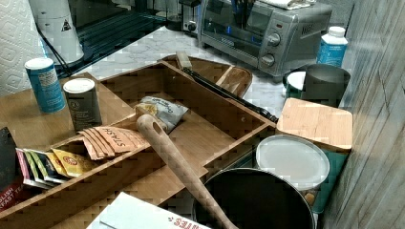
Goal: Close the drawer.
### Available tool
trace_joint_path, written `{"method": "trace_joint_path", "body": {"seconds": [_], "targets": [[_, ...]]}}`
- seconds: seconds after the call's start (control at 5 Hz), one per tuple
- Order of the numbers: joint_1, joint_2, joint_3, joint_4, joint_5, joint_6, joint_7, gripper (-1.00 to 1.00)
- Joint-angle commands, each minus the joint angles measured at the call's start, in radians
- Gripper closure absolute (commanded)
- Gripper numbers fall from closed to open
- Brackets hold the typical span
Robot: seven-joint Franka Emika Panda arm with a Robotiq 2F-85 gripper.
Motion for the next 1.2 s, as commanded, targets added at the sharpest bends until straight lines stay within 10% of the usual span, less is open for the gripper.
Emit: {"method": "trace_joint_path", "body": {"seconds": [0.2, 1.2], "targets": [[0.045, 0.068, 0.041, 0.031, -0.038, 0.108, -0.028, 1.0], [0.033, 0.257, 0.034, 0.076, -0.121, 0.162, -0.005, 1.0]]}}
